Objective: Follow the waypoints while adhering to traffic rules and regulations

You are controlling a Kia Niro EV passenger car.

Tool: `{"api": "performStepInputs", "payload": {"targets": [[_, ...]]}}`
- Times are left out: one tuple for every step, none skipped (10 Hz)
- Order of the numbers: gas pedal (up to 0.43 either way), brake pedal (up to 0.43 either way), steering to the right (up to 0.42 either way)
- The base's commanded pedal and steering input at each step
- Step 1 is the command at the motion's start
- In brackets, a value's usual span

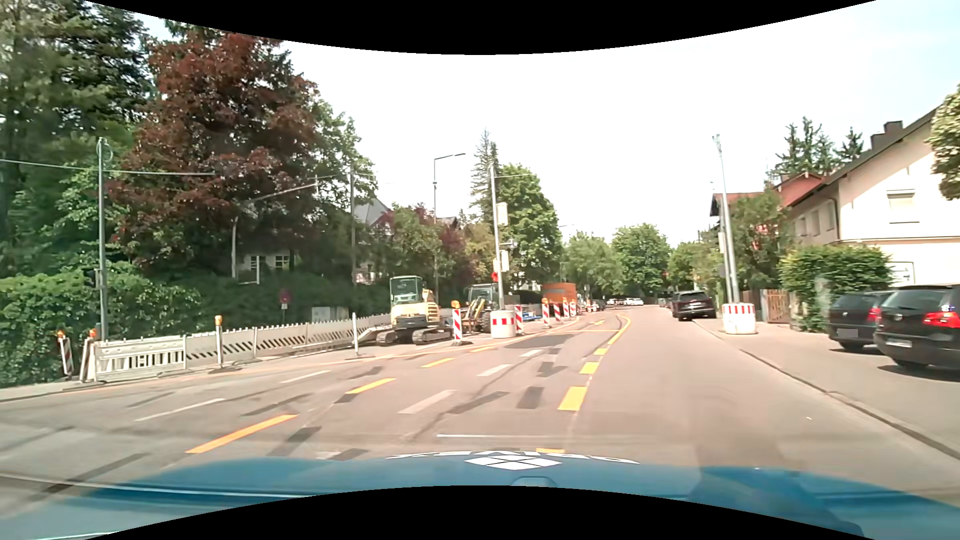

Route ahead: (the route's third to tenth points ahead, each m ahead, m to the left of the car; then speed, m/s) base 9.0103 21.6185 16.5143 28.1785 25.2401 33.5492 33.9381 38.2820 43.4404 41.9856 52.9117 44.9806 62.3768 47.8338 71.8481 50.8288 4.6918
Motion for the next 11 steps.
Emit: {"api": "performStepInputs", "payload": {"targets": [[0.087, 0.000, -0.426], [0.087, 0.000, -0.450], [0.087, 0.000, -0.471], [0.118, 0.000, -0.488], [0.130, 0.000, -0.503], [0.130, 0.000, -0.509], [0.130, 0.000, -0.512], [0.130, 0.000, -0.524], [0.130, 0.000, -0.540], [0.130, 0.000, -0.549], [0.130, 0.000, -0.550]]}}
